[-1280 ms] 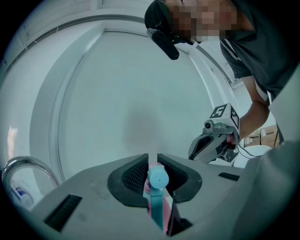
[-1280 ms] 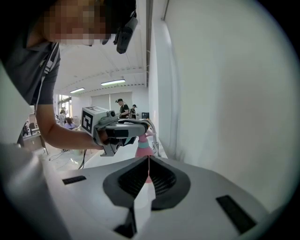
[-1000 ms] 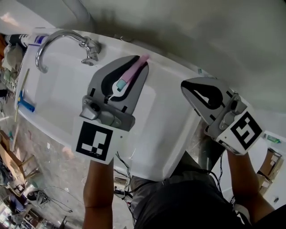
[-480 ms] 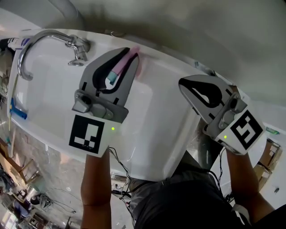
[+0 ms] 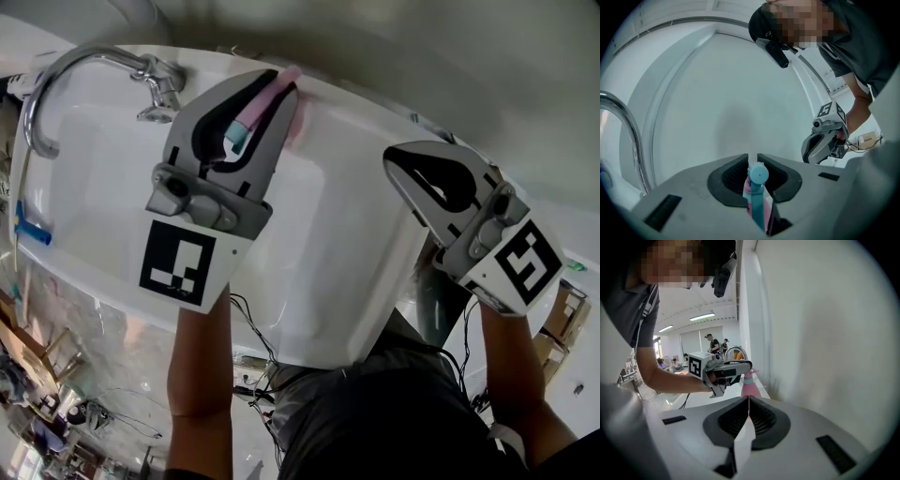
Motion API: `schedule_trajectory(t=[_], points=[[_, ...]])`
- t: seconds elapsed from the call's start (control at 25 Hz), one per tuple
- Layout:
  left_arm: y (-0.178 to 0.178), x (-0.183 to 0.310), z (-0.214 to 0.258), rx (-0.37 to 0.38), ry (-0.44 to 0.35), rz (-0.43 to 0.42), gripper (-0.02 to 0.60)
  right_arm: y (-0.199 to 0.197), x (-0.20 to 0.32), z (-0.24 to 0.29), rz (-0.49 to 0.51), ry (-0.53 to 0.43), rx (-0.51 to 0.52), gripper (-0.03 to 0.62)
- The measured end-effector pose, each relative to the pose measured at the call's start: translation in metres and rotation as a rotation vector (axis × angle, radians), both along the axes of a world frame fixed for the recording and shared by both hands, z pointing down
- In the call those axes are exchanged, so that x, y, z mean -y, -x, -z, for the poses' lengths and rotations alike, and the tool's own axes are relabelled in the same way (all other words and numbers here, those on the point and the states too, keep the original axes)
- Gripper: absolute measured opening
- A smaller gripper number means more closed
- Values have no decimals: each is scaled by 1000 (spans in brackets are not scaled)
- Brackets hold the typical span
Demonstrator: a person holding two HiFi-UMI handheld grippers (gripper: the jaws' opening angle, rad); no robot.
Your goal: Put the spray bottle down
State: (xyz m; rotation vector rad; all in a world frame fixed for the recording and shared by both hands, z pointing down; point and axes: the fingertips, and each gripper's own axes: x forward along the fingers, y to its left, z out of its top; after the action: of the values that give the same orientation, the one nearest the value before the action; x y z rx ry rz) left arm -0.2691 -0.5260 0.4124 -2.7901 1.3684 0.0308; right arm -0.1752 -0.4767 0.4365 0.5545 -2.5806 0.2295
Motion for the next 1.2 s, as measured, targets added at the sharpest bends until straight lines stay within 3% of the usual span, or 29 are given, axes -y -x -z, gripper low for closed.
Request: schedule_trajectory(t=[0.24, 0.44, 0.56, 0.84, 1.2], points=[[-3, -1, 0, 26, -59, -20, 60, 1, -3, 0, 12, -4, -2, 9], [-9, -8, -1, 93, -68, -75, 63, 4, -9, 1, 32, -2, -3, 9], [-11, -13, 0, 123, -66, -103, 135, 6, -9, 3, 42, -6, 0, 9], [-13, -22, 2, 170, -42, -135, 224, 11, -11, 14, 62, -16, 15, 9], [-9, -40, 22, 244, -31, -146, 250, 13, -18, 35, 87, -37, 43, 9]])
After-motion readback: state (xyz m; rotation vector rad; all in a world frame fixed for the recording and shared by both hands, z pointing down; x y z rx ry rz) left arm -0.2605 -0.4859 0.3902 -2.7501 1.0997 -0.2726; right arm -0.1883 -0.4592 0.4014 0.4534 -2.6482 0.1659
